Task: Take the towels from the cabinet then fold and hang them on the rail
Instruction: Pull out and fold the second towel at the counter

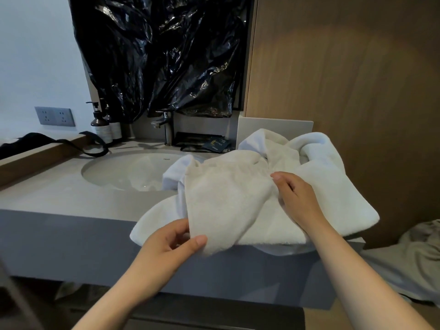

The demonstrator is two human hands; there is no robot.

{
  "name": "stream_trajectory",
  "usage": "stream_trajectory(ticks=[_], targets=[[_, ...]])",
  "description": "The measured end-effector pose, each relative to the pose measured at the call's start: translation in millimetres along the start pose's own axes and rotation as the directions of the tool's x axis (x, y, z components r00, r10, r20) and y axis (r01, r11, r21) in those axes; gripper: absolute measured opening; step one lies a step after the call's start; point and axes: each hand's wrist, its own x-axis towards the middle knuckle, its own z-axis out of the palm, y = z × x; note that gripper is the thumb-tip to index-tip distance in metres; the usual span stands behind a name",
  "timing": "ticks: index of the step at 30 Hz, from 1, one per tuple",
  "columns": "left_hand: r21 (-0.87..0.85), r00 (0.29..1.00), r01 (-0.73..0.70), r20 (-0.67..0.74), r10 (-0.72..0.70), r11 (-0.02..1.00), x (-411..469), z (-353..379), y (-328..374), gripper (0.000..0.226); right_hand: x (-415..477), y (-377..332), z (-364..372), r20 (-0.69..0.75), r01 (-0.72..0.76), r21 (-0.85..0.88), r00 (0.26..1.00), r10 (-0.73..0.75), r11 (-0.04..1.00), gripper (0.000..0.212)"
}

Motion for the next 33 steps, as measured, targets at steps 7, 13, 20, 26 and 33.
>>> stream_trajectory(ticks=[7,13,20,26,33], targets=[[0.111,0.991,-0.087,-0.093,0.098,0.990,-1.7,-2.9,-4.9,0.029,2.4,6.4,0.0,-0.006,-0.004,0.011,1.000,0.004,1.000,0.025],[-0.008,0.943,-0.147,-0.302,0.138,0.989,-5.8,5.8,-1.4,0.034,1.9,5.6,-1.1,-0.004,-0.008,0.031,1.000,0.008,0.999,0.023],[0.117,0.989,-0.059,-0.132,0.074,0.991,9.7,-4.5,-10.9,0.039,2.1,4.9,-2.9,0.015,-0.022,-0.001,1.000,0.022,1.000,0.025],[0.147,0.987,0.098,0.113,-0.116,0.984,1.9,-18.3,-25.3,0.021,4.1,3.0,-6.9,0.217,-0.001,-0.130,0.976,0.029,0.991,0.038],[-0.063,0.992,0.115,-0.039,-0.117,0.991,29.4,-20.1,15.0,0.065,13.8,-13.6,-6.7,0.326,0.106,-0.176,0.944,-0.044,0.979,0.041]])
